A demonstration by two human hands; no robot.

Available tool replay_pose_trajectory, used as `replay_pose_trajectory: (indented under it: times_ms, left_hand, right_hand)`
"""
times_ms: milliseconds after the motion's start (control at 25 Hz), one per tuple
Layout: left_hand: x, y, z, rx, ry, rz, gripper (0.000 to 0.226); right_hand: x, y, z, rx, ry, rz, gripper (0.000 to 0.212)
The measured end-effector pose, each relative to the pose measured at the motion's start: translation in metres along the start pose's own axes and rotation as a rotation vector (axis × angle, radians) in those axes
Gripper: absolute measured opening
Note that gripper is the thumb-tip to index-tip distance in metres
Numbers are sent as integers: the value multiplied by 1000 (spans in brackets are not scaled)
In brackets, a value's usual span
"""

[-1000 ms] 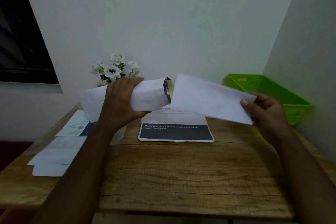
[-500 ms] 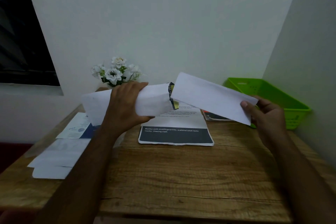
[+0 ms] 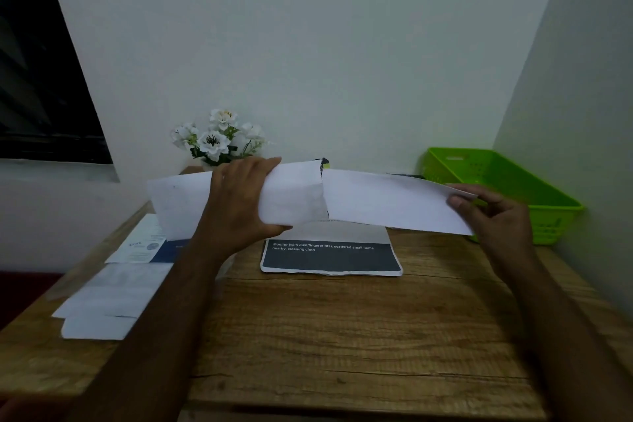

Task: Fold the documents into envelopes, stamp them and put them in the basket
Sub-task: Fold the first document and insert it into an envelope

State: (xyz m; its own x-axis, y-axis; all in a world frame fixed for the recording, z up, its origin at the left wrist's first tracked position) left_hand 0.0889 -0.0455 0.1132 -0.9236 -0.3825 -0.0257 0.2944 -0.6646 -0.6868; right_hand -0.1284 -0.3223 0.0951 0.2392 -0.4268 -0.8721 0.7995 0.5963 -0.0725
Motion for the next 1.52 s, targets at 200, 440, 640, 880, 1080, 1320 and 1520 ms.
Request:
replay_pose_trajectory:
  times_ms: [200, 440, 640, 880, 1080, 1320, 1520]
  left_hand:
    - [12, 8, 1, -65, 58, 18, 96]
    - [31, 19, 3, -111, 115, -5, 94]
    - [39, 23, 3, -105, 137, 20, 92]
    - [33, 21, 3, -79, 107, 20, 91]
    - [31, 20, 2, -72, 88, 20, 88]
    - [30, 19, 2, -69, 84, 17, 89]
    - [33, 21, 3, -89, 86, 22, 91]
  right_hand:
    - [-3, 5, -1, -37, -29, -40, 42]
    - [1, 12, -6, -43, 14, -42, 35]
    - [4, 38, -12, -196, 12, -12, 43]
    - [15, 50, -12, -293, 102, 45, 78]
    - [44, 43, -7, -235, 361, 153, 53]
    - [65, 31, -9, -148, 559, 150, 24]
    - [52, 29, -9, -100, 469, 192, 12]
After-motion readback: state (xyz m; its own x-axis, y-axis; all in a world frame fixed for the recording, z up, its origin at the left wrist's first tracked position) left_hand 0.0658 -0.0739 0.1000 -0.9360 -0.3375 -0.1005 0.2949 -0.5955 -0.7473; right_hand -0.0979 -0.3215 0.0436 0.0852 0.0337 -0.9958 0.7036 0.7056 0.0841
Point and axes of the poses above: each hand's wrist, its own z-axis towards the middle knuckle, its own y-axis out of the palm, x = y × z, the point moved 9 cm from there along z, towards the middle knuckle, and after that the axes turned 6 degrees about y, right-handed, at the moved point
